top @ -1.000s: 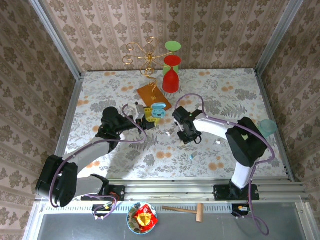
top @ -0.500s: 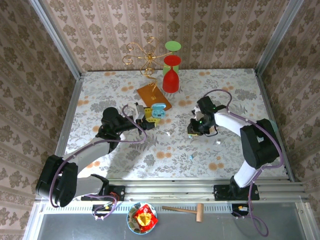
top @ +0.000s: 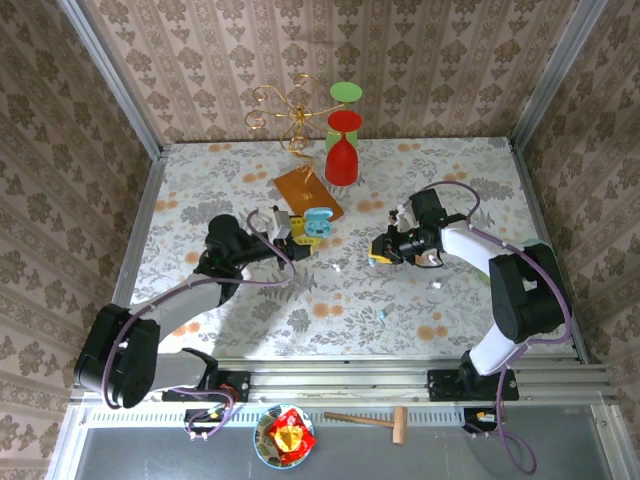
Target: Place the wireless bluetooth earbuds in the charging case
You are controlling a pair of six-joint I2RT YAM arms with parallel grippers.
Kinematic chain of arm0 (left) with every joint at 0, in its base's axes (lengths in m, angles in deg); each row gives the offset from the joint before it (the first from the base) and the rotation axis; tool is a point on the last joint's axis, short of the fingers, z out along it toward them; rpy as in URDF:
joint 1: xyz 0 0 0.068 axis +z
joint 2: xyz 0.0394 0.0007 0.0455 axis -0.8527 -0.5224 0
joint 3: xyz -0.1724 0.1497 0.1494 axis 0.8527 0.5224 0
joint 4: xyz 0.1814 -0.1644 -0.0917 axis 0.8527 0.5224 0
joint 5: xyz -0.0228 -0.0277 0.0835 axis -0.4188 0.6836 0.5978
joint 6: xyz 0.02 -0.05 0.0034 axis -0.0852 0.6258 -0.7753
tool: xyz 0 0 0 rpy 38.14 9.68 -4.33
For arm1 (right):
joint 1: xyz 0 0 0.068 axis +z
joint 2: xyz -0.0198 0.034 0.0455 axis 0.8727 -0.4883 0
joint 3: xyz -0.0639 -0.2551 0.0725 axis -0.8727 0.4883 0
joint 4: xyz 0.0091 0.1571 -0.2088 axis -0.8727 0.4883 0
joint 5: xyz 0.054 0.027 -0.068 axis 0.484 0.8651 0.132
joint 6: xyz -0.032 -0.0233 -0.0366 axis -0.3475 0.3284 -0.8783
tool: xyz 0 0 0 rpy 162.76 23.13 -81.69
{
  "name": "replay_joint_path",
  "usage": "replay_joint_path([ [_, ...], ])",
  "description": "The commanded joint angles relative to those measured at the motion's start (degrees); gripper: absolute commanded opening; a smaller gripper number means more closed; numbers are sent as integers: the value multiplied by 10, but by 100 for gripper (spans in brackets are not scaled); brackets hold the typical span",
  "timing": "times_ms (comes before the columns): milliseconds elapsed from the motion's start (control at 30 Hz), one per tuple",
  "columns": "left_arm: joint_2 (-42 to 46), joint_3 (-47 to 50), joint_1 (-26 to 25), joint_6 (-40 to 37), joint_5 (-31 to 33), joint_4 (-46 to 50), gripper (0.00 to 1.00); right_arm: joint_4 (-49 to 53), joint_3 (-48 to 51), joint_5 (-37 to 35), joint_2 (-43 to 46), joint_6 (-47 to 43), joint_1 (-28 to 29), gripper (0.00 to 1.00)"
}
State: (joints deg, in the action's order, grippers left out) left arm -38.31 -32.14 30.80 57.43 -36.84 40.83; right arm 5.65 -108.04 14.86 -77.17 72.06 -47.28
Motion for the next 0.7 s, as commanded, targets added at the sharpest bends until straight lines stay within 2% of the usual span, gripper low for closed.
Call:
replay_joint_path([
  [0,-6,-1,-2,-7,-5,-25,27,-37,10,49,38,11,-1,16],
  [367,-29,-14,-2,-13,-12,-21,27,-42,-30,57,124,15,26,16],
  [667,-45,-19,-4,-8,-13,-36,27,-72,-93,52,156,39,80,16],
])
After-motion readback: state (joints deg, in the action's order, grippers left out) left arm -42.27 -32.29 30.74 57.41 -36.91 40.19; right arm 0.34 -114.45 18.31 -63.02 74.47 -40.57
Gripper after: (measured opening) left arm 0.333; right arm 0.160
